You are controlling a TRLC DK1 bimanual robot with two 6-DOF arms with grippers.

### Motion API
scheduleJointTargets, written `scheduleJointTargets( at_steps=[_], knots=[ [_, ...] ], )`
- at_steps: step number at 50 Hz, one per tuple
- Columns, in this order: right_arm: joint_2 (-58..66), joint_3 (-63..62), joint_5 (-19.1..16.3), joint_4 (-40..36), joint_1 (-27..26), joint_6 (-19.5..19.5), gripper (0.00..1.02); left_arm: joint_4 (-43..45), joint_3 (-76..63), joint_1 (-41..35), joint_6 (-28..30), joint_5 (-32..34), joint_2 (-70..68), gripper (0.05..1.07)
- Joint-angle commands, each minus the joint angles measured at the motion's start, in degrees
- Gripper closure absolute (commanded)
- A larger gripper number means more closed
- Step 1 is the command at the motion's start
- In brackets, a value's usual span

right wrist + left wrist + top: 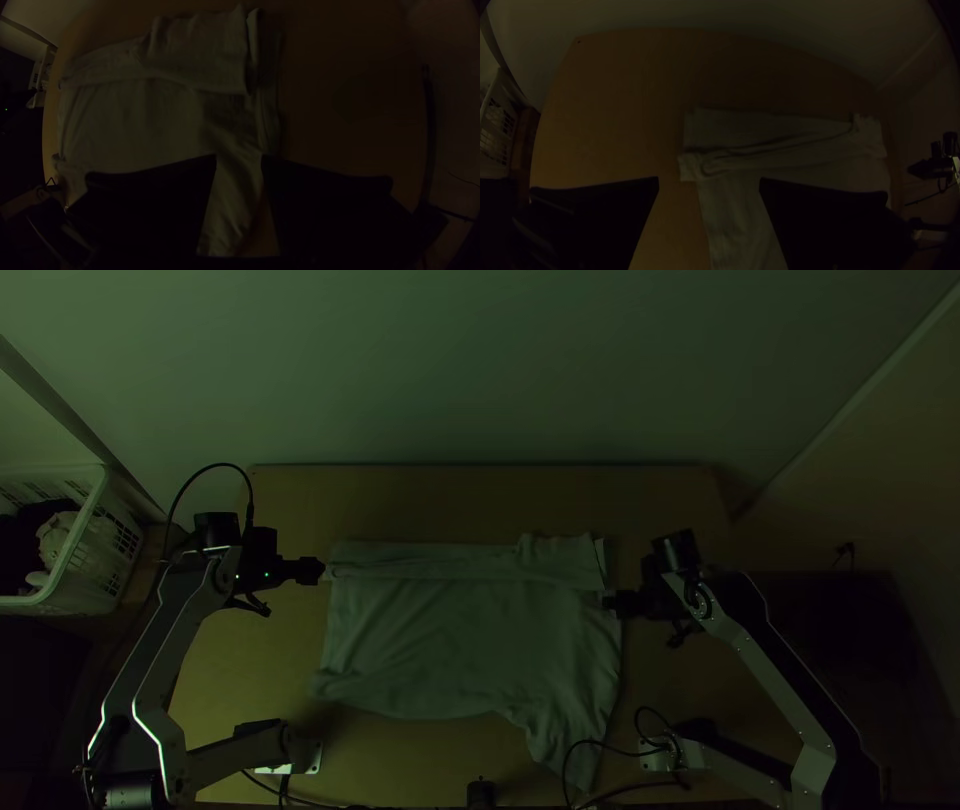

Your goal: Fold the t-shirt

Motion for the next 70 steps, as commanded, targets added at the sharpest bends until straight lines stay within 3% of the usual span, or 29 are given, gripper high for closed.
scheduleJointTargets(
  at_steps=[1, 18, 22, 28, 33, 48, 59, 70],
  knots=[
    [-2.8, -2.8, 0.3, -2.9, 1.4, 2.4, 0.58, -5.0, -2.2, 0.9, 5.2, 0.7, -4.1, 0.1],
    [-4.6, -5.4, 0.2, -13.4, 4.1, 4.4, 0.58, -20.3, -5.8, 2.5, 16.6, 0.7, -13.0, 0.11],
    [-5.0, -5.8, 0.1, -16.3, 5.5, 4.5, 0.45, -21.6, -7.2, 2.5, 18.1, -1.0, -14.4, 0.11],
    [-5.9, -6.9, 0.1, -18.3, 7.0, 4.6, 0.42, -25.6, -8.5, 2.5, 23.2, -3.7, -15.5, 0.11],
    [-6.1, -8.0, 0.0, -19.9, 8.9, 5.3, 0.37, -29.7, -8.7, 2.5, 23.5, -5.4, -14.9, 0.11],
    [-6.1, -10.7, -0.6, -21.8, 12.5, 6.2, 0.37, -38.3, -12.2, 0.6, 26.6, -10.1, -14.8, 0.11],
    [-5.8, -11.4, -3.2, -21.8, 18.7, 11.2, 0.37, -38.7, -18.5, -6.6, 26.5, -13.7, -17.2, 0.11],
    [-6.6, -13.7, -4.3, -21.7, 18.8, 11.8, 0.37, -36.8, -19.4, -11.3, 24.2, -13.9, -13.9, 0.11]
  ],
)
